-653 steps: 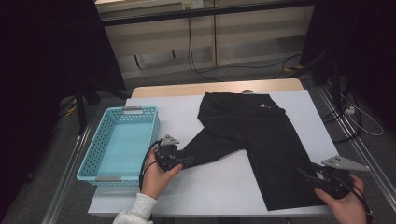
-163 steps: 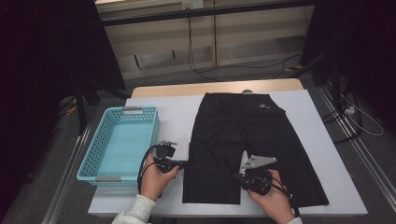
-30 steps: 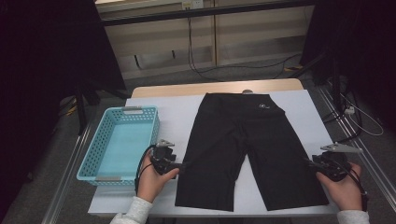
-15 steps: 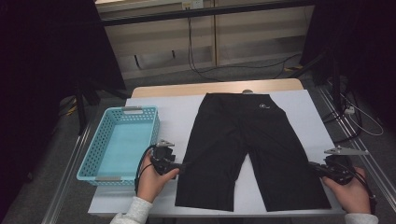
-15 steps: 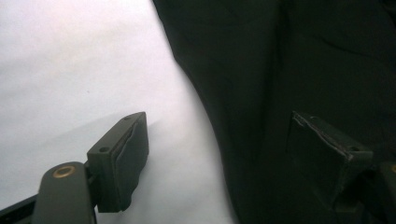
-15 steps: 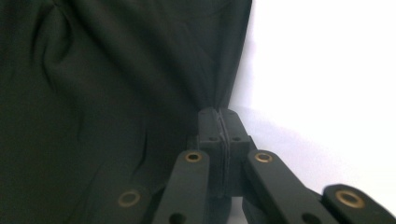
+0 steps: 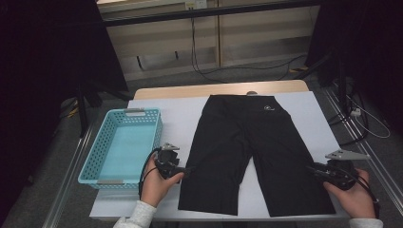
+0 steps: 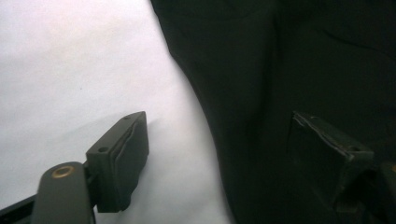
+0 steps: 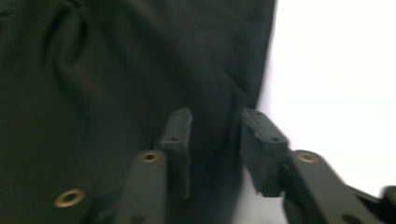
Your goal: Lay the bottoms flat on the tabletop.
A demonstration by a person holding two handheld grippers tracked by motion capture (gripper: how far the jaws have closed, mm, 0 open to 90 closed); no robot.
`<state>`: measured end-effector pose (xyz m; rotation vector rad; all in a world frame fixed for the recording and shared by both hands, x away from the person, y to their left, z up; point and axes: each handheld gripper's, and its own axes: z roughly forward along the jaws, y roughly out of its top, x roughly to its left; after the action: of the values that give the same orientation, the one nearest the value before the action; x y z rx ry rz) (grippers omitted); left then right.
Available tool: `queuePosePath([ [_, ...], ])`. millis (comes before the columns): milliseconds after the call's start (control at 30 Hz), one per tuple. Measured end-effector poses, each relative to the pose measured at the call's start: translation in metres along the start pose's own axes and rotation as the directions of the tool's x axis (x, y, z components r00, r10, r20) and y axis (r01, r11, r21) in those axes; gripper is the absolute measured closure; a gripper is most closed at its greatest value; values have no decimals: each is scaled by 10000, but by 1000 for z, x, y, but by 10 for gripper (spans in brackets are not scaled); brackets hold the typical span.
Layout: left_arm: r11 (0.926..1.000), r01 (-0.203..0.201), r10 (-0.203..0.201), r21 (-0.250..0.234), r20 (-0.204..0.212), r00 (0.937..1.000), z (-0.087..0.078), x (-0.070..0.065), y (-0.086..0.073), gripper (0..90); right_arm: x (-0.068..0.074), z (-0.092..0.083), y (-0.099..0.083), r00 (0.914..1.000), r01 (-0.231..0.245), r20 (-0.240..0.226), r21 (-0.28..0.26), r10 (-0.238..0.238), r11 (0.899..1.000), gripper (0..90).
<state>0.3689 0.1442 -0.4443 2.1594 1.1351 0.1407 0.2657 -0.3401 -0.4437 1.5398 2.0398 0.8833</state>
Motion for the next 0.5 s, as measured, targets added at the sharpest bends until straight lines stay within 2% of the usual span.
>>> queuePosePath([
  [300, 9998, -182, 182, -98, 0, 9998, -1, -1, -3, 198, 22, 9, 16, 9965, 454, -662, -783, -507, 9959, 427],
  [367, 9997, -201, 200, -121, -7, 9998, -1, -1, -4, 197, 25, 12, 19, 9962, 547, -640, -765, -596, 9956, 382],
  [500, 9995, -308, 308, -102, 0, 9995, -2, -2, -6, 194, 27, 17, 23, 9963, 585, -588, -803, -633, 9951, 353],
])
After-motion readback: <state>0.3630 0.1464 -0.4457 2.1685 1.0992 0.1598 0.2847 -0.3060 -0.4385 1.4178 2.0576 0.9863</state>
